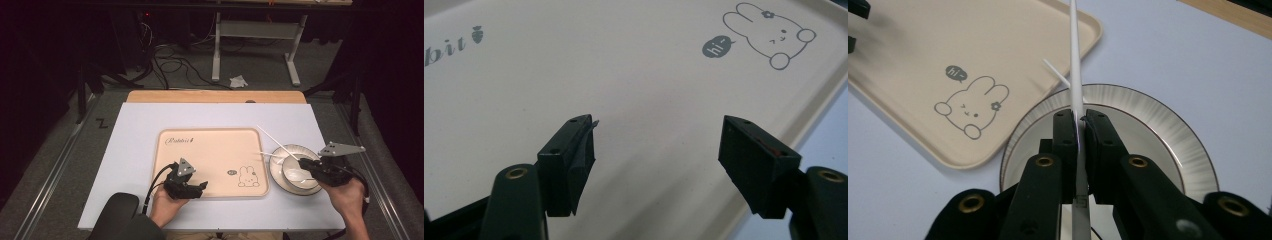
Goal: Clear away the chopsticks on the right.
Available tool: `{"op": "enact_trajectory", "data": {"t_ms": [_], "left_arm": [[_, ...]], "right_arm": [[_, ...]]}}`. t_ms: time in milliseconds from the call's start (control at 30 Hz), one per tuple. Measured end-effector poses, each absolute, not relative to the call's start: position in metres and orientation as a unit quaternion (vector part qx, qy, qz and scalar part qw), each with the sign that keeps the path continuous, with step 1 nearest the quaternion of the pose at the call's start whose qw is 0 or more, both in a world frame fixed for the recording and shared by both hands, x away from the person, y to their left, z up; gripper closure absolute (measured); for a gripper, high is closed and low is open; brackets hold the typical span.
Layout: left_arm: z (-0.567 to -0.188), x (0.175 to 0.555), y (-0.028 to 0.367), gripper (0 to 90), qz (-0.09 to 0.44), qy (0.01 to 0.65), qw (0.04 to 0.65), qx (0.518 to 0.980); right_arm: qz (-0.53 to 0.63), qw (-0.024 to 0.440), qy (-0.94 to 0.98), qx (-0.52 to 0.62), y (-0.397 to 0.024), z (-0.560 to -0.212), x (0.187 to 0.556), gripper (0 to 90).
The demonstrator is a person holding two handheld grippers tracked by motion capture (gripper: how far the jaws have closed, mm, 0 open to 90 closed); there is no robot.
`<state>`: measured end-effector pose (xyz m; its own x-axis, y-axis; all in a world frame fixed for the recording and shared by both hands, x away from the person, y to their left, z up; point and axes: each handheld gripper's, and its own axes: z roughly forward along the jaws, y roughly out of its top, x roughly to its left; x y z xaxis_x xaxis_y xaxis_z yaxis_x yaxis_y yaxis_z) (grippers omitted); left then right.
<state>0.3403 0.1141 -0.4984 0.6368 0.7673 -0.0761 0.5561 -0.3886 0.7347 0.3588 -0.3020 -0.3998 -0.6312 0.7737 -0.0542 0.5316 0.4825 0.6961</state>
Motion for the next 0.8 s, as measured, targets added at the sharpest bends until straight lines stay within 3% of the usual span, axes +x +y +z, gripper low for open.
{"op": "enact_trajectory", "data": {"t_ms": [800], "left_arm": [[-0.494,0.330,0.121,30.6,0.162,0.409,0.373,0.817]], "right_arm": [[0.314,0.151,0.867,0.356,-0.236,-0.418,0.373,85.7]]}}
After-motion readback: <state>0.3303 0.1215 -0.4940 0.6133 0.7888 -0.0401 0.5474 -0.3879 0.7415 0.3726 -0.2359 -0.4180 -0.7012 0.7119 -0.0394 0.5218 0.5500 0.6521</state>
